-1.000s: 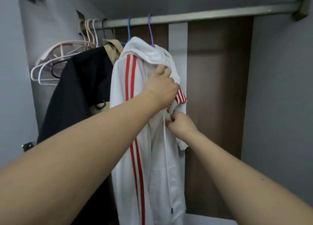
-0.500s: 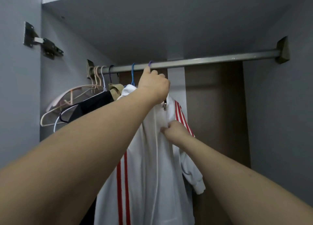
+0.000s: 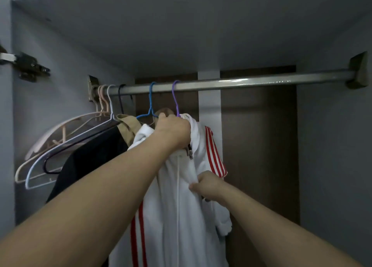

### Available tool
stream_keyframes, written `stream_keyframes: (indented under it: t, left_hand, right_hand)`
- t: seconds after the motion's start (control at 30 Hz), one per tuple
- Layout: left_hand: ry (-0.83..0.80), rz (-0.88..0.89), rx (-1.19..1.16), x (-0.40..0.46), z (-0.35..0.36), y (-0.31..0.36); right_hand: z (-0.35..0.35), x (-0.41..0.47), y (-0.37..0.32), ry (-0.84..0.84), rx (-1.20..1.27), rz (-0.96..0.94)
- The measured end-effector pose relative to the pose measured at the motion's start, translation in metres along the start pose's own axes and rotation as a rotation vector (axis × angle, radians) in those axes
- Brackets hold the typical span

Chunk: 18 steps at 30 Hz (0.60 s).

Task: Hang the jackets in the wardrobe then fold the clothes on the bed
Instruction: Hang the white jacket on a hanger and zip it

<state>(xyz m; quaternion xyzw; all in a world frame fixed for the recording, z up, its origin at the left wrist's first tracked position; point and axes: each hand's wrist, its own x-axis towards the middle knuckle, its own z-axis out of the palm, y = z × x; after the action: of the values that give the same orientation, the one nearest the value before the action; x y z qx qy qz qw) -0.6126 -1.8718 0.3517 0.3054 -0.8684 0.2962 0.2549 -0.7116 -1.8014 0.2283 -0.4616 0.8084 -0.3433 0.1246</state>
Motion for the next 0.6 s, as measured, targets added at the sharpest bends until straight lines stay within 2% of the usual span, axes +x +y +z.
stream_keyframes:
  t: [0.1,0.17,0.27,0.43,0.6]
  left_hand:
    - [-0.143,0.125,0.089,0.012,-0.015,-0.004]
    - [-0.275,0.199,0.132,0.017,-0.028,-0.003]
    - [-0.409,0.227,0.032,0.024,-0.052,-0.005]
    - [-0.36,0.295,-0.116,0.019,-0.099,-0.033]
    - [-0.386,0.223,-0.24,0.003,-0.156,-0.057]
  right_hand:
    - [-0.026,-0.002,-0.01,-0.149,-0.057,0.11]
    - [-0.051,-0.008,-0.026,-0.164,-0.13,0.179]
    - [-0.089,-0.021,-0.056,-0.123,-0.238,0.196]
    - [-0.151,-0.074,-0.105,-0.054,-0.422,0.204]
    - [-0.208,-0.162,-0.138,0.015,-0.581,0.246]
